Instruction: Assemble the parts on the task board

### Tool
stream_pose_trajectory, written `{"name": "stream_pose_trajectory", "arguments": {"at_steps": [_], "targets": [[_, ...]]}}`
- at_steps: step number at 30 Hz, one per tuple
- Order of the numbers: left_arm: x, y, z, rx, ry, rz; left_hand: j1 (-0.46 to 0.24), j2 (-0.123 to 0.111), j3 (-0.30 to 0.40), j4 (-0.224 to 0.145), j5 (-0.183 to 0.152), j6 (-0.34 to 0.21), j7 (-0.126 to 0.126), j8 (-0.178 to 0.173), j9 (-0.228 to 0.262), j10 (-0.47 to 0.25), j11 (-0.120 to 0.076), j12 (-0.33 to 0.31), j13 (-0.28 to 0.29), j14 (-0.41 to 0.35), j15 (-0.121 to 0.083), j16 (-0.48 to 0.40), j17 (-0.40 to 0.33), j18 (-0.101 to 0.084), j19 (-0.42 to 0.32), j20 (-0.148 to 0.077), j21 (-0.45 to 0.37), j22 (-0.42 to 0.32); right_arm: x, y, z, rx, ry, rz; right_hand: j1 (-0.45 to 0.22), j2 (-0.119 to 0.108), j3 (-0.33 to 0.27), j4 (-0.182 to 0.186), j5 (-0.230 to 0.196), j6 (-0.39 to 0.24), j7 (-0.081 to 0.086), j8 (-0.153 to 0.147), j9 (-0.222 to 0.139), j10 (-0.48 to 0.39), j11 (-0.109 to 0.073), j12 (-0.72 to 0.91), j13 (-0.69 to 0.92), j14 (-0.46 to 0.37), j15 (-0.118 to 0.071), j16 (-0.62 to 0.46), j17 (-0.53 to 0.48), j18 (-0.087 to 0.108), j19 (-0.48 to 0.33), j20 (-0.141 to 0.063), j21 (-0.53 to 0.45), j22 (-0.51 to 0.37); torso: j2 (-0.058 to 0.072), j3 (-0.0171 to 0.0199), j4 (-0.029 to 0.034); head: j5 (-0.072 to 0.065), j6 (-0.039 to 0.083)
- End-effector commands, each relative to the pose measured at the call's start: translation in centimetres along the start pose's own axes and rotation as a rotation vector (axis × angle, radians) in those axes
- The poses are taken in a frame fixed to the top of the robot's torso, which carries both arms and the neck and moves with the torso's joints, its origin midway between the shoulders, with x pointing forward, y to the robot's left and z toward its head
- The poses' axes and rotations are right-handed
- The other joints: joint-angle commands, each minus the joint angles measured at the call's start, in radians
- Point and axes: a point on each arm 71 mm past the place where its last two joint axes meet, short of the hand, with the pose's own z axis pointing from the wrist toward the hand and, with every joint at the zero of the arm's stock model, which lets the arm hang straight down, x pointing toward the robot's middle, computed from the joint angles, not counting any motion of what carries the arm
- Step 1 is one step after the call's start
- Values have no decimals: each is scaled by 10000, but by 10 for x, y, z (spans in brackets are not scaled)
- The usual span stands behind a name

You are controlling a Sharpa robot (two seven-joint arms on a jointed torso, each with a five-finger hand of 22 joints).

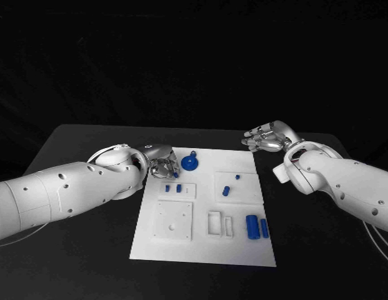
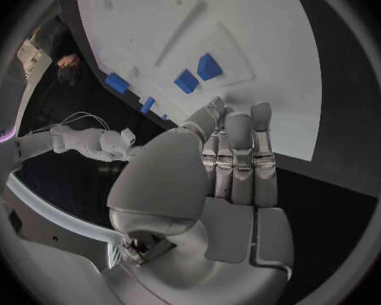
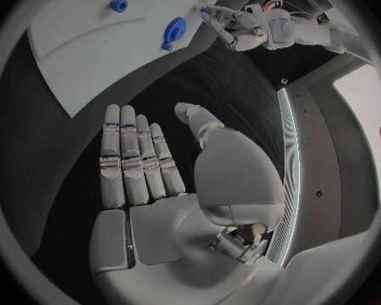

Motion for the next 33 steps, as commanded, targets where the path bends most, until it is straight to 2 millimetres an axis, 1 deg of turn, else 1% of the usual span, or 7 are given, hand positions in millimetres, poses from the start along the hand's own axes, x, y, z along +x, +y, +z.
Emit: {"name": "stream_pose_trajectory", "arguments": {"at_steps": [1, 21, 24, 26, 27, 31, 33], "targets": [[2, -3, 1, 86, 123, 53, 69, 37, -9, 68, -41, 144, 123, 63, 21, 68, 10, -14, 13, -9, -29, -34, 12, 30, -34, -5, 19, 220, 2, 1, 0, -126, 136, -1, -129, 10, 45, 6, 45, 6, 21, -42, 6, -68, 1, -40, -14, -68, 33, -38, -14, 94, -68, -22, -41, -11, -5, -2, 5, -5, -3], [13, -2, 3, -303, 1018, 617, 119, 22, -8, 55, -96, 15, 161, 53, 10, -58, 51, -15, 13, -93, 6, -36, 11, 35, -123, 22, 52, 222, 1, 1, 0, -117, 132, -6, -129, 10, 45, 6, 45, 6, 21, -42, 6, -68, 1, -40, -14, -68, 33, -38, -14, 94, -68, -22, -41, -11, -9, -11, 5, -11, -27], [12, -1, 3, -298, 970, 613, 155, -5, -42, 52, -126, -233, 206, 46, -1, -129, 81, -15, 13, -95, 25, -43, 3, 42, -129, 40, 51, 220, 1, 1, 0, -116, 129, -7, -129, 10, 45, 6, 45, 6, 21, -42, 6, -68, 1, -40, -14, -68, 33, -38, -14, 94, -68, -22, -41, -11, -9, -12, 6, -8, -36], [12, -1, 3, -290, 904, 586, 176, -105, -92, 21, -150, -388, 215, 33, -12, -152, 85, -16, 13, -108, 31, -58, -6, 45, -138, 52, 49, 219, 1, 1, 0, -116, 126, -9, -129, 10, 45, 6, 45, 6, 21, -42, 6, -68, 1, -40, -14, -68, 33, -38, -14, 94, -68, -22, -41, -11, -8, -11, 4, -7, -37], [12, -1, 3, -285, 854, 565, 167, -188, -117, 4, -176, -687, 174, 28, -23, -163, 68, -17, 13, -112, 26, -67, -12, 41, -141, 58, 43, 215, 1, 1, 0, -116, 123, -9, -129, 10, 45, 6, 45, 6, 21, -42, 6, -68, 1, -40, -14, -68, 33, -38, -14, 94, -68, -22, -41, -11, -8, -11, 4, -8, -33], [10, 1, 1, -270, 645, 473, 147, -446, -146, -55, -228, -1439, 40, 27, -23, -240, 74, -18, 11, -124, 30, -102, -32, 24, -142, 61, 4, 202, 1, 0, 0, -112, 110, -13, -142, 11, 41, -6, 48, -6, 25, -42, 6, -80, 6, -41, -14, -79, 38, -40, -15, 92, -81, -17, -44, -12, -8, -12, 7, -16, -30], [9, 1, 1, -262, 530, 430, 134, -555, -138, -73, -244, -1881, -81, 28, -22, -256, 80, -19, 10, -139, 32, -123, -42, 18, -129, 63, -19, 197, 1, 0, 0, -112, 104, -15, -142, 11, 41, -6, 48, -6, 25, -42, 6, -80, 6, -41, -14, -79, 38, -40, -15, 92, -81, -17, -44, -12, -7, -15, 8, -16, -30]]}}
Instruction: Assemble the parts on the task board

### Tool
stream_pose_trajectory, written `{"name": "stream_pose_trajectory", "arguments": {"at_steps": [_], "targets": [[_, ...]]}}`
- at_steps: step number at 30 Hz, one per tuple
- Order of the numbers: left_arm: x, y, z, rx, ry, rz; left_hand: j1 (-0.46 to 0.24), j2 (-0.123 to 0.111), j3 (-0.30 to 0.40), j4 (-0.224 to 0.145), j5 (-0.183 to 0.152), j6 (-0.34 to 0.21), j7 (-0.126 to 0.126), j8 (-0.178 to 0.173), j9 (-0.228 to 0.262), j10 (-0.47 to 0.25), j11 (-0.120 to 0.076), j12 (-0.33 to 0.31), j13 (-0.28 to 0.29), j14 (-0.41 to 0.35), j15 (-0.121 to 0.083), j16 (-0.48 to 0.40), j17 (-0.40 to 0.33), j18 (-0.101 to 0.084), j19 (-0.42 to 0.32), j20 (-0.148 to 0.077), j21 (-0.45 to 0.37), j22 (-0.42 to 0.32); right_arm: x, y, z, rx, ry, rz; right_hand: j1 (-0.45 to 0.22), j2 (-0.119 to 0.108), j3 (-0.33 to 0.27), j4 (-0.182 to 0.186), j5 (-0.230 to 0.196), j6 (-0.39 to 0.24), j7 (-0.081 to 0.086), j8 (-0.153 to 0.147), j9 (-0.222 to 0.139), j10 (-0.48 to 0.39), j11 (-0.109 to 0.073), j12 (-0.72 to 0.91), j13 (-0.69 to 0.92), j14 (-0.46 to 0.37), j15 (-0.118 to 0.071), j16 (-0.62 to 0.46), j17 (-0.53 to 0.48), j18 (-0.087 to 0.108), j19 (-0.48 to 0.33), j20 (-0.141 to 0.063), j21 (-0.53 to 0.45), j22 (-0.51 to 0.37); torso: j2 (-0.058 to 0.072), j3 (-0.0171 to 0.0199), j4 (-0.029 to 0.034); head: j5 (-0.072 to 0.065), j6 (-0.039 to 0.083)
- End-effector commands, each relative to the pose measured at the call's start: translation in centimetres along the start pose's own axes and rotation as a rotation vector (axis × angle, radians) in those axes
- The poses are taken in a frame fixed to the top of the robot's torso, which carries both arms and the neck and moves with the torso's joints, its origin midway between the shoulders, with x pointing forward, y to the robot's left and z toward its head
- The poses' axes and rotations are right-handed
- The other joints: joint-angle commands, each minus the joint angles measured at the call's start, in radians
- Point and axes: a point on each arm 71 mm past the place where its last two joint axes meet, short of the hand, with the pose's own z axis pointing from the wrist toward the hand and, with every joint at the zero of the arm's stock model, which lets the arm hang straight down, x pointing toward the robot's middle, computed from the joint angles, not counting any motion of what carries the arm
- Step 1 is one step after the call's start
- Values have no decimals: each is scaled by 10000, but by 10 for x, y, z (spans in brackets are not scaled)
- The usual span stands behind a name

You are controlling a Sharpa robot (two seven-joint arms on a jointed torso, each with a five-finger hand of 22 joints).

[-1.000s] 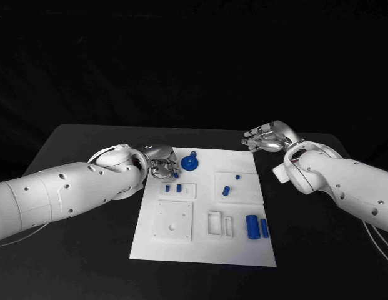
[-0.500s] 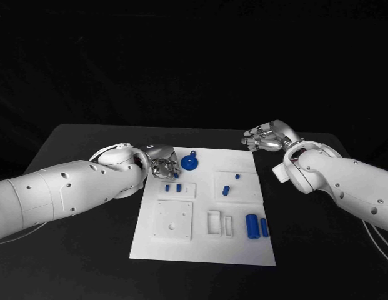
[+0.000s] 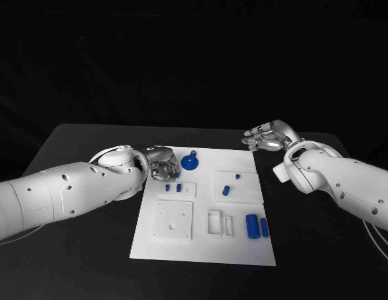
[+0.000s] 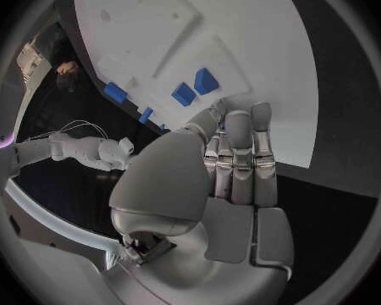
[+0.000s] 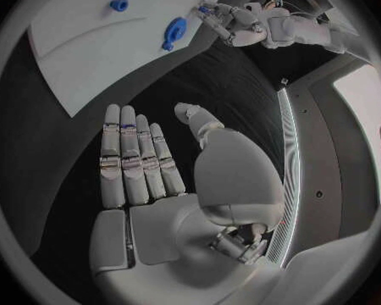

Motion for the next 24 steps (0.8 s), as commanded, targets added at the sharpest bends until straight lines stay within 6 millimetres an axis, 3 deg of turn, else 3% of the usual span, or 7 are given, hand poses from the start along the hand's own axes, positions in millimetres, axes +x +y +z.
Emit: {"name": "stream_pose_trajectory", "arguments": {"at_steps": [1, 7, 17, 20, 22, 24], "targets": [[1, 1, -1, -52, -4, -12, -38, -157, -20, -26, -71, -424, -101, -36, -15, -73, 13, -20, 3, -101, 5, -59, -19, 55, -50, -8, -32, 190, 1, 1, 0, -122, 104, -9, -98, -31, 33, -10, 47, -44, 30, -47, 2, -92, 12, -41, -14, -50, 6, -43, -16, 91, -90, -14, -45, -13, -1, -3, 3, -8, 5], [-2, 3, -2, -66, -351, -75, -8, -334, -19, 9, -93, -1744, -363, -70, -49, -104, 40, -19, 3, -132, 26, -83, -35, 58, -15, 12, -136, 193, 1, 0, 0, -119, 93, -11, -93, -31, 21, -14, 44, -55, 32, -45, 3, -105, 15, -41, -15, -54, 7, -40, -15, 91, -103, -10, -46, -13, 0, -4, -1, -2, 13], [-7, 10, -4, -205, -844, -89, 116, -438, -15, 153, -60, -1953, -379, -71, -53, -267, 108, -21, 1, -174, 69, -133, -68, 76, 5, 40, -269, 206, 1, 0, 0, -108, 101, -12, -93, -31, 21, -14, 44, -55, 32, -45, 3, -105, 15, -41, -15, -54, 7, -40, -15, 91, -103, -10, -46, -13, 0, 4, -8, 0, 35], [-10, 13, -5, -249, -1115, -126, 119, -399, 119, 180, -20, -1027, -101, -8, -10, -638, 238, -19, 0, -352, 154, -330, -156, 117, -87, 100, -330, 207, 1, 0, 0, -105, 112, -12, -93, -31, 21, -14, 44, -55, 32, -45, 3, -105, 15, -41, -15, -54, 7, -40, -15, 91, -103, -10, -46, -13, 0, 9, -12, -16, 45], [-13, 15, -6, -250, -1397, -240, 110, -383, 247, 186, 21, -218, 211, 25, 1, -584, 230, -19, 0, -357, 150, -427, -207, 156, -104, 117, -330, 221, 1, -1, 0, -96, 122, -16, -91, -18, 10, -13, 42, -28, 27, -43, 5, -103, 13, -36, -14, -51, 6, -36, -14, 94, -100, -9, -42, -12, 3, 14, -21, -47, 52], [-18, 17, -8, -200, -1712, -401, 135, -418, 325, 150, 80, 191, 334, 21, 3, -469, 222, -13, 3, -569, 158, -784, -361, 159, -244, 135, -395, 215, 0, -1, -1, -84, 127, -19, -87, -14, 17, -16, 41, -13, 26, -42, 5, -97, 13, -35, -15, -47, 5, -35, -14, 96, -94, -12, -40, -11, 5, 19, -24, -91, 54]]}}
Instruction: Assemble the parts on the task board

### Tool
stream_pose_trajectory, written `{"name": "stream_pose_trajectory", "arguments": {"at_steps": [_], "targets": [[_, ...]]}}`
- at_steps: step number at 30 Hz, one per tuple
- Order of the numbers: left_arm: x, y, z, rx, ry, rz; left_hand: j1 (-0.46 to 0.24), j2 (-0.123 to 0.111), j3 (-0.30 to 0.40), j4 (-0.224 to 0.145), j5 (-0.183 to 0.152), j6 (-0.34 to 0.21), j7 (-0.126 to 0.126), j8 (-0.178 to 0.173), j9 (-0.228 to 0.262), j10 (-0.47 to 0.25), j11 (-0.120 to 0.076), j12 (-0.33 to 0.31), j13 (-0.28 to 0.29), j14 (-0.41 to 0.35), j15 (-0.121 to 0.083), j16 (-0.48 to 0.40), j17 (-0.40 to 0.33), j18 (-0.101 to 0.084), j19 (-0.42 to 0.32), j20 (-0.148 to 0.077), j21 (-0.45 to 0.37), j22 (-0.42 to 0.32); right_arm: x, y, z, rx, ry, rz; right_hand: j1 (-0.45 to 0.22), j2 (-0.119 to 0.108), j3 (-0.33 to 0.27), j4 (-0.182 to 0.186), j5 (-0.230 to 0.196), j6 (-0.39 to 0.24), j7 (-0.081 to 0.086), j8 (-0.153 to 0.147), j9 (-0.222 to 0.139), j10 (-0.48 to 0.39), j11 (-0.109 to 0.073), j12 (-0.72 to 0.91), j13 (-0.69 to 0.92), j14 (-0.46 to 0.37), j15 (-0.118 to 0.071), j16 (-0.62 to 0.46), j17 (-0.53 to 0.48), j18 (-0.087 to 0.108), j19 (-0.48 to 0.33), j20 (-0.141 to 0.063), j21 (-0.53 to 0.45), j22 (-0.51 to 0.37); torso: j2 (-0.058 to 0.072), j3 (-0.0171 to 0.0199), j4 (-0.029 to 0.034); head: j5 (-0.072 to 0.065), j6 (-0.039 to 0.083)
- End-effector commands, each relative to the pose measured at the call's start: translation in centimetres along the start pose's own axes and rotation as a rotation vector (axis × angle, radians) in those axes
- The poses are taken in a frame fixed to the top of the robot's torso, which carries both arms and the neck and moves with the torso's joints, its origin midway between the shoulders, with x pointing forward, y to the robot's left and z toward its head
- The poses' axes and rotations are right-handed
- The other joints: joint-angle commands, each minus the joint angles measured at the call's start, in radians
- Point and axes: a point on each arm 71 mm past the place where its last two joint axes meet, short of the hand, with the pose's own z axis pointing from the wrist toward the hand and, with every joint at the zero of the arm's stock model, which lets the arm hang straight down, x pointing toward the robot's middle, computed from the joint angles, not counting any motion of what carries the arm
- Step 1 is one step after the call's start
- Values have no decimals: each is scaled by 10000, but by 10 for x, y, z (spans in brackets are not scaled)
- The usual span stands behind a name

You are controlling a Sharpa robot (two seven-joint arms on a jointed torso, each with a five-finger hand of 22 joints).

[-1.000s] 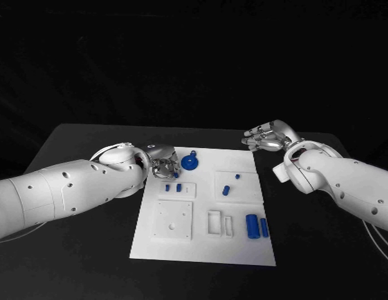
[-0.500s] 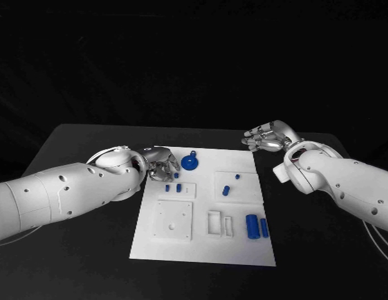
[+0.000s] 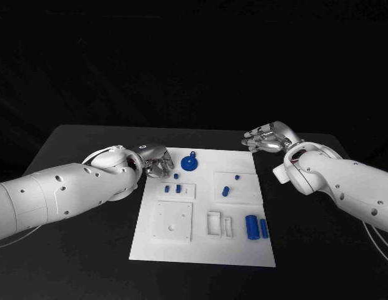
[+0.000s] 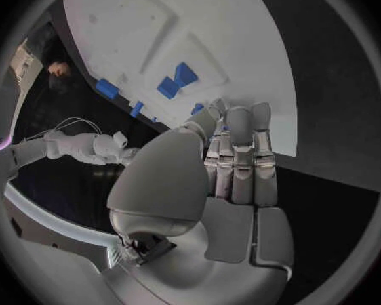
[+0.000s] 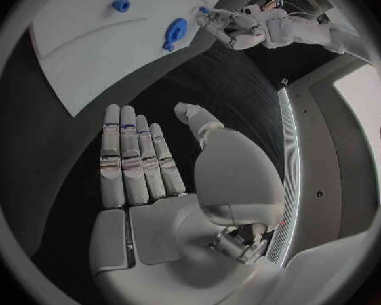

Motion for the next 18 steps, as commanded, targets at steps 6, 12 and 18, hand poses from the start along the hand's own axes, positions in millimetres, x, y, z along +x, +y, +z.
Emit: {"name": "stream_pose_trajectory", "arguments": {"at_steps": [6, 12, 18], "targets": [[-25, -7, -5, 563, -1705, -995, 0, -137, -11, -84, 161, 732, 154, 1, 20, 424, -69, -4, 3, -11, -41, -463, -167, 106, -167, -27, -107, 210, -1, -2, -1, -58, 155, -29, -87, -8, 31, -21, 36, -1, 25, -41, 6, -52, -26, -35, -15, -40, 2, -35, -15, 99, -48, 22, -40, -11, 15, 23, -5, -233, 10], [-37, -33, -8, 1317, -2231, -1664, -243, -270, -145, 33, 70, 561, 150, 3, 22, 535, -110, 0, 5, 78, -64, -546, -141, 42, -44, -38, -305, 134, -3, -5, 0, 1, 131, -56, -71, -4, 52, -37, 29, 14, 23, -41, 7, -52, -28, -39, -16, -38, 1, -36, -16, 101, -44, 20, -41, -12, 10, 13, -6, -410, 40], [-37, -63, -11, 2053, -2098, -2042, -344, -357, -306, 286, -71, 564, 127, 4, 23, 487, -110, -2, 4, 102, -55, -606, -95, -15, 140, -41, -702, 79, -2, -5, 1, 21, 154, -56, -81, 2, 83, -47, 21, 35, 25, -41, 7, -38, -31, -38, -15, -32, -2, -37, -15, 104, -34, 18, -41, -12, 12, 21, -16, -532, 70]]}}
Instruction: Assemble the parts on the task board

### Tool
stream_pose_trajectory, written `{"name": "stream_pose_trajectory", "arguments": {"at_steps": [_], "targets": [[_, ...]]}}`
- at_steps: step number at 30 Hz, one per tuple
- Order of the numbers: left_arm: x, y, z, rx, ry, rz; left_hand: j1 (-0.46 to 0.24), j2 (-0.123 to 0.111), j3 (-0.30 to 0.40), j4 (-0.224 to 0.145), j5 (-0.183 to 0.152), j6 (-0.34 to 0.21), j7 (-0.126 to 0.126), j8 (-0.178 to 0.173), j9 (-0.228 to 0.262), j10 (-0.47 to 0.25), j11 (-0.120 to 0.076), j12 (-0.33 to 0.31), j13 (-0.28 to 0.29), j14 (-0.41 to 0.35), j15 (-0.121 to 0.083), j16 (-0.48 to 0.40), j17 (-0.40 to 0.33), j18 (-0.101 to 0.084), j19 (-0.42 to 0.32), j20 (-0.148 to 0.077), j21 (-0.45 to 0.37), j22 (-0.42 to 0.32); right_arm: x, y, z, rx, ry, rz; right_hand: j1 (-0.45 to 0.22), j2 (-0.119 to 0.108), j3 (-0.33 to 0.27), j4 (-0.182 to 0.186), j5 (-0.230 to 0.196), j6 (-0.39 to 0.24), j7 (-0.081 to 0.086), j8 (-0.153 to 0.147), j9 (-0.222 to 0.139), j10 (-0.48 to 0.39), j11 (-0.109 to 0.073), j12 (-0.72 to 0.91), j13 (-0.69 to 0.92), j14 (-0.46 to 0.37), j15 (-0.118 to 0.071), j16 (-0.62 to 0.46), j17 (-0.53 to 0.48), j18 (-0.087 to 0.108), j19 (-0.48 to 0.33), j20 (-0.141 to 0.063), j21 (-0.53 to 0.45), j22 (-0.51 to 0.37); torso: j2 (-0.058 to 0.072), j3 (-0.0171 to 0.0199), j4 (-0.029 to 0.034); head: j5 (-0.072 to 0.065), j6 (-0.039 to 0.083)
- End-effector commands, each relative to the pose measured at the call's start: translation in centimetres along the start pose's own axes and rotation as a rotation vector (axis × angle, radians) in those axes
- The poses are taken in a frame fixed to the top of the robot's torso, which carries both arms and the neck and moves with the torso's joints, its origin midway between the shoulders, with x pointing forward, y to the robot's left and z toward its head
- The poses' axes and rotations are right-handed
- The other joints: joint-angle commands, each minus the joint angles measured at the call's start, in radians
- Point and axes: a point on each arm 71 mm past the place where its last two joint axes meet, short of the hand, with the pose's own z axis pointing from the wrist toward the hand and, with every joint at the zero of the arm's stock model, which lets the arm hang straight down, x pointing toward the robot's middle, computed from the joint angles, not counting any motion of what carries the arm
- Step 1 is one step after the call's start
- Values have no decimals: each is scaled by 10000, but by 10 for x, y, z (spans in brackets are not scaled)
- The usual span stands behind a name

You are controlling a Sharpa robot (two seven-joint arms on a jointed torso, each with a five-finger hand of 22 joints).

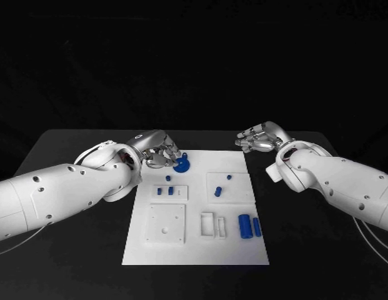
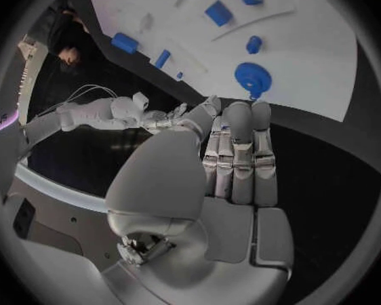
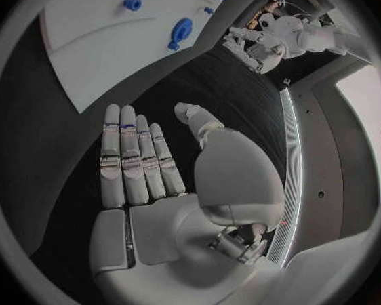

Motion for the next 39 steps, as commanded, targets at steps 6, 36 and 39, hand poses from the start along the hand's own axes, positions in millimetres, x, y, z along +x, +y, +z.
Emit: {"name": "stream_pose_trajectory", "arguments": {"at_steps": [6, 36, 39], "targets": [[12, -42, 5, 1107, 404, -794, -158, -127, -252, 313, -123, -122, 14, -1, 7, -365, 111, -5, 3, 42, 90, -82, 47, -13, 195, 54, -418, 90, 3, 1, 1, -103, 229, 17, -82, 2, 56, -19, 21, 35, 25, -41, 7, -38, -30, -38, -15, -32, -2, -37, -15, 105, -34, 17, -41, -12, 2, -8, 11, -179, 9], [20, -60, 15, 1298, 732, -1549, 160, 232, 390, -348, 303, -70, 168, -1, 4, -707, 351, -10, -2, -274, 444, -5400, -1762, -88, -895, 397, -2486, -353, 62, 32, -17, -2187, 3191, -7440, 168, 126, 643, -1206, -2237, 1321, -459, -21, 24, 1017, -649, -127, -4, 1913, -1333, 6956, 5864, 301, 2689, -1509, 5248, 4152, -12, -41, 27, -304, 71], [20, -58, 15, 1243, 700, -1578, 60, 260, 432, -464, 314, -51, 166, -1, 5, -682, 342, -10, -2, -85, 447, -5833, -1669, -83, -905, 403, -2487, -309, 64, 32, -19, -2145, 3306, -7727, 105, 64, 575, -1137, -2235, 1323, -452, -36, 19, 953, -649, -142, -6, 2069, -1301, 7027, 5812, 310, 2756, -1485, 5350, 4295, -12, -38, 30, -293, 68]]}}
